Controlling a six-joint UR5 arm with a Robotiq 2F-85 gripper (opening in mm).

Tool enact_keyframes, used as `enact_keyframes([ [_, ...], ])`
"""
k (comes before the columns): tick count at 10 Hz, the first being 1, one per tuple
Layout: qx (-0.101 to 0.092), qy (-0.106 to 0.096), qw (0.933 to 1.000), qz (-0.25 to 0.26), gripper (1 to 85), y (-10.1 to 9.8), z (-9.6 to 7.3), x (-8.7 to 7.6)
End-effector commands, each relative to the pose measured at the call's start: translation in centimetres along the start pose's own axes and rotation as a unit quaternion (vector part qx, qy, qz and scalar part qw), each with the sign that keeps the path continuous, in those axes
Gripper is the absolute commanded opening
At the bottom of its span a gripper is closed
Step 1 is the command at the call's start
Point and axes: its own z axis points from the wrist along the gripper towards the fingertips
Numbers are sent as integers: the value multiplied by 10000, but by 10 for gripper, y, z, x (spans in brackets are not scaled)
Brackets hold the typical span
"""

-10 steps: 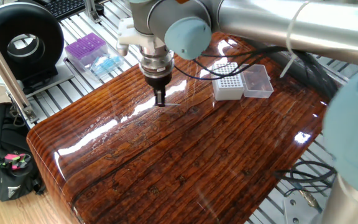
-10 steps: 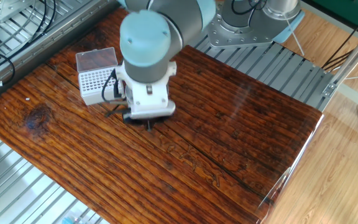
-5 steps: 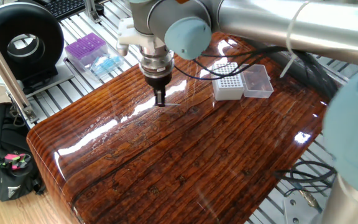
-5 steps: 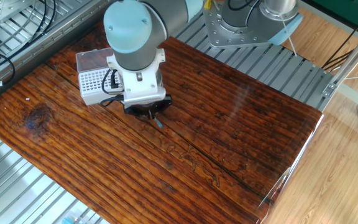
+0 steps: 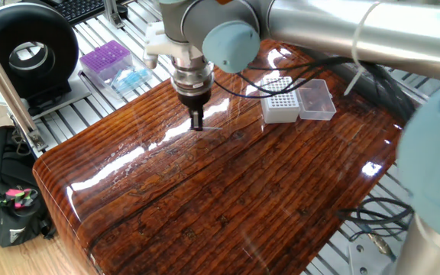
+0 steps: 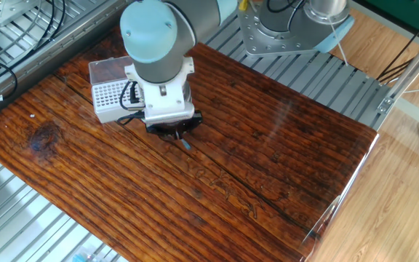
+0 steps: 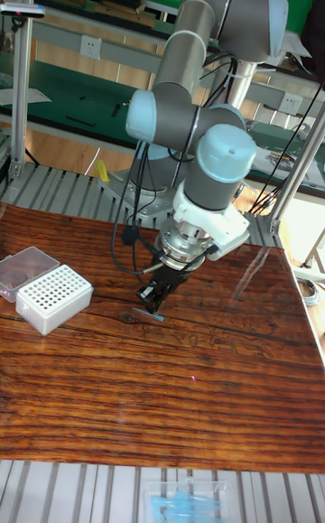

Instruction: Insert a medium pipette tip into the holder for medium pipette tips

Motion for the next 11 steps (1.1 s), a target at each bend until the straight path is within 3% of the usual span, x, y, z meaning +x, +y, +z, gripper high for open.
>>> enact_keyframes([
  [1,199,130,9996,124,147,3,-21,-30],
  [2,95,49,9999,118,150,10,-21,-45],
  [3,182,126,9998,15,153,8,-23,-52],
  [4,415,353,9983,-189,157,-1,-24,-49],
  [5,522,543,9967,-286,223,0,-19,-48],
  [6,437,631,9964,-359,350,14,-9,-48],
  [7,461,670,9961,-338,357,24,2,-49],
  [8,599,870,9936,-406,353,23,4,-41],
  [10,891,1790,9763,-823,293,14,-16,-2],
  [11,1116,2244,9614,-1133,290,6,-33,17],
])
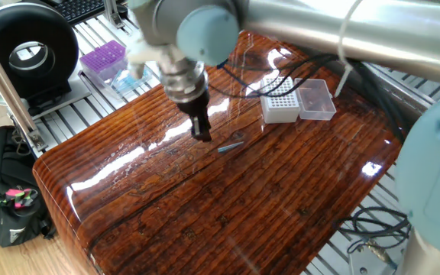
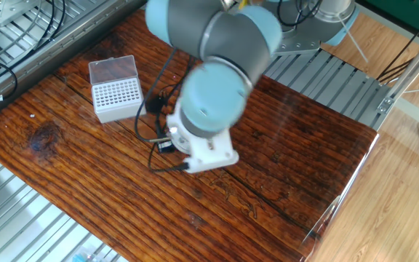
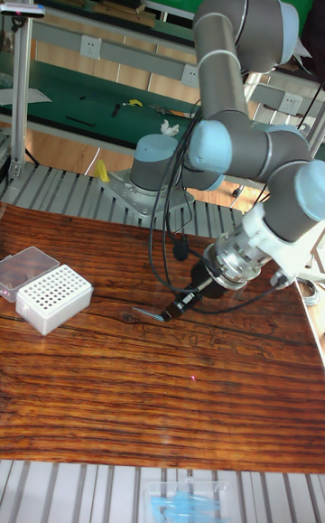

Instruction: Insert a medium pipette tip into the holder for medium pipette tips

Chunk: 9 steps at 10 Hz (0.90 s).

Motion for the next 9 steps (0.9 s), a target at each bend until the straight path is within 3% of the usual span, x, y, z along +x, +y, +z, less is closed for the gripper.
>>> enact_keyframes([
  [1,400,941,9913,-833,290,-1,-21,40],
  [2,247,739,9931,-871,257,11,-21,30],
  [3,101,609,9945,-844,130,20,-16,25],
  [4,14,475,9949,-887,100,30,-8,19],
  [5,102,533,9944,-904,100,32,-2,22],
  [7,720,694,9895,-1047,100,5,-6,28],
  [8,849,685,9883,-1067,100,-2,-7,28],
  [9,836,691,9885,-1058,103,-2,-7,27],
])
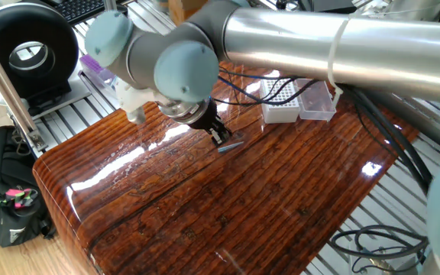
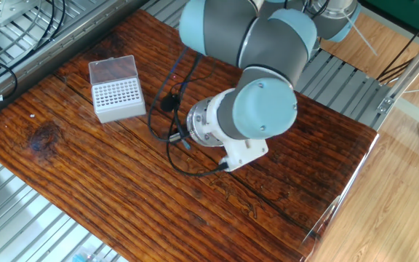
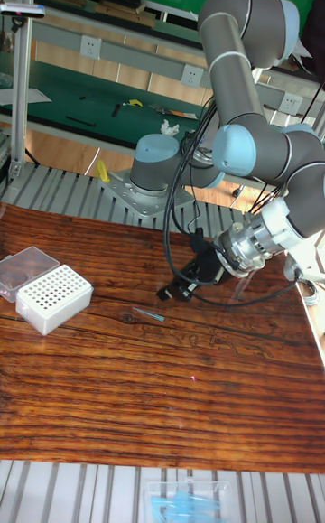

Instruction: Insert a medium pipette tip into the holder for medium pipette tips

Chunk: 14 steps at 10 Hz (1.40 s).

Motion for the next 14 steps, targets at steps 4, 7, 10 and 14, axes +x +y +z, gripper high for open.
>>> enact_keyframes([
  [4,111,-72,9993,-337,143,-11,9,-19],
  [7,42,-85,9998,-171,153,-21,0,-28],
  [10,-236,-159,9995,-115,310,-7,-3,-24],
  [14,-25,-459,9989,-89,627,-12,16,-27],
])
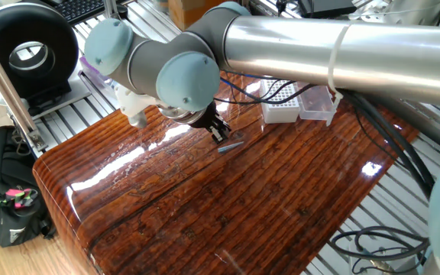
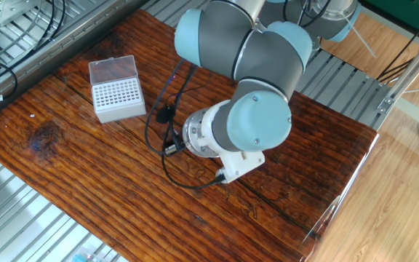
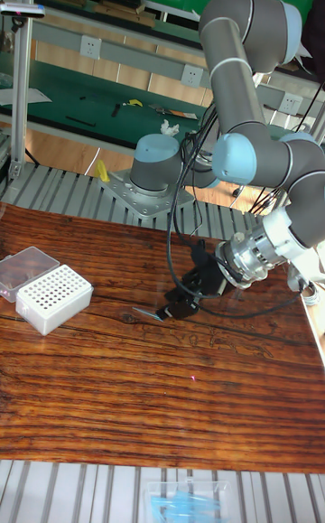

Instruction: Insert a medium pipette tip into the holder for medium pipette tips

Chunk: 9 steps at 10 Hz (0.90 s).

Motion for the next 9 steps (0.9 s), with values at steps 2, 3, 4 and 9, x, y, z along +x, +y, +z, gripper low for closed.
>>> enact_keyframes([
  [2,-124,-711,9974,-85,617,5,25,-39],
  [3,-265,-583,9979,-135,620,14,28,-43],
  [4,-197,-253,9994,-161,590,14,22,-34],
  [9,-87,294,9991,-305,507,20,0,-13],
])
